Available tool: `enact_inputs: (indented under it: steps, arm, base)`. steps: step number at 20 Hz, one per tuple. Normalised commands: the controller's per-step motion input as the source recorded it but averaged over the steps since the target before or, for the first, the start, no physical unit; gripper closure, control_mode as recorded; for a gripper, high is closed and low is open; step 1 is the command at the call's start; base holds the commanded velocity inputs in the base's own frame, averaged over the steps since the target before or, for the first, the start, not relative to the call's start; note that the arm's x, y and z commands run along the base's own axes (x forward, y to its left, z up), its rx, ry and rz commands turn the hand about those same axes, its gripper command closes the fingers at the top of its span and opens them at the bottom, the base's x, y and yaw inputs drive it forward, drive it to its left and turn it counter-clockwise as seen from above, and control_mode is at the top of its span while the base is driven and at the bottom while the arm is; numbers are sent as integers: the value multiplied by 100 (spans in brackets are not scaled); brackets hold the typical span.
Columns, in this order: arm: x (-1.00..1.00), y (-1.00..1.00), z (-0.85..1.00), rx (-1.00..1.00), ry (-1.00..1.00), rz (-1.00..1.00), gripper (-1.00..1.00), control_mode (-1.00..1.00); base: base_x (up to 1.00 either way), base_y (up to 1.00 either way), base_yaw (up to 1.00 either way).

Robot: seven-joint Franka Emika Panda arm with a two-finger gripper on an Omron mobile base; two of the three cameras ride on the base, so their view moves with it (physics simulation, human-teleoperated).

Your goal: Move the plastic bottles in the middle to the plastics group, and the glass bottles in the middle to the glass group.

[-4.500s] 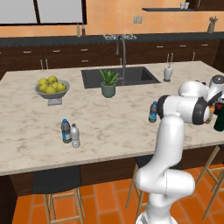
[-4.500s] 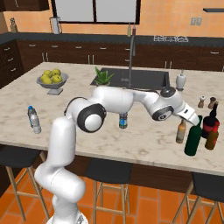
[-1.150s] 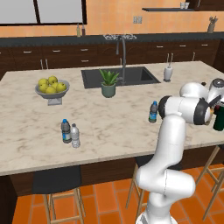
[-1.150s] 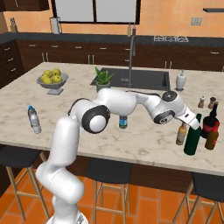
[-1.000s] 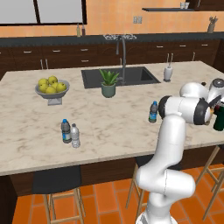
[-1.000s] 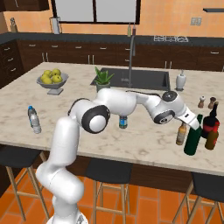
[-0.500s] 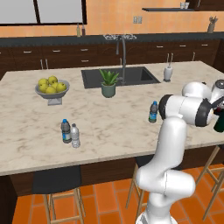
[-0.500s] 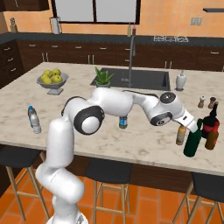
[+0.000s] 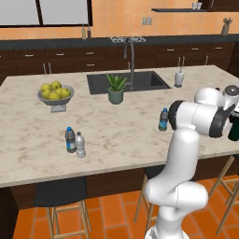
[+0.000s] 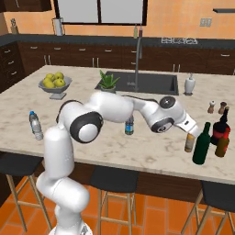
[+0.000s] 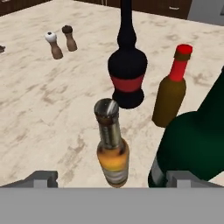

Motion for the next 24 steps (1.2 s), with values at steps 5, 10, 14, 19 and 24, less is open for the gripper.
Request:
enact_inputs:
  steps: [5, 10, 14, 19, 24]
  arm:
    - [-22, 28, 32, 0, 0, 1, -100, -100]
    - [-25, 81, 16, 0, 5, 15, -100, -100]
    - [-6, 100, 7, 0, 13, 25, -100, -100]
    - [0, 100, 0, 0, 16, 26, -100, -100]
    - [21, 87, 2, 0, 13, 25, -100, -100]
  base:
    - [0, 0, 0]
    - [0, 0, 0]
    - [0, 0, 0]
    - [0, 0, 0]
    - [0, 0, 0]
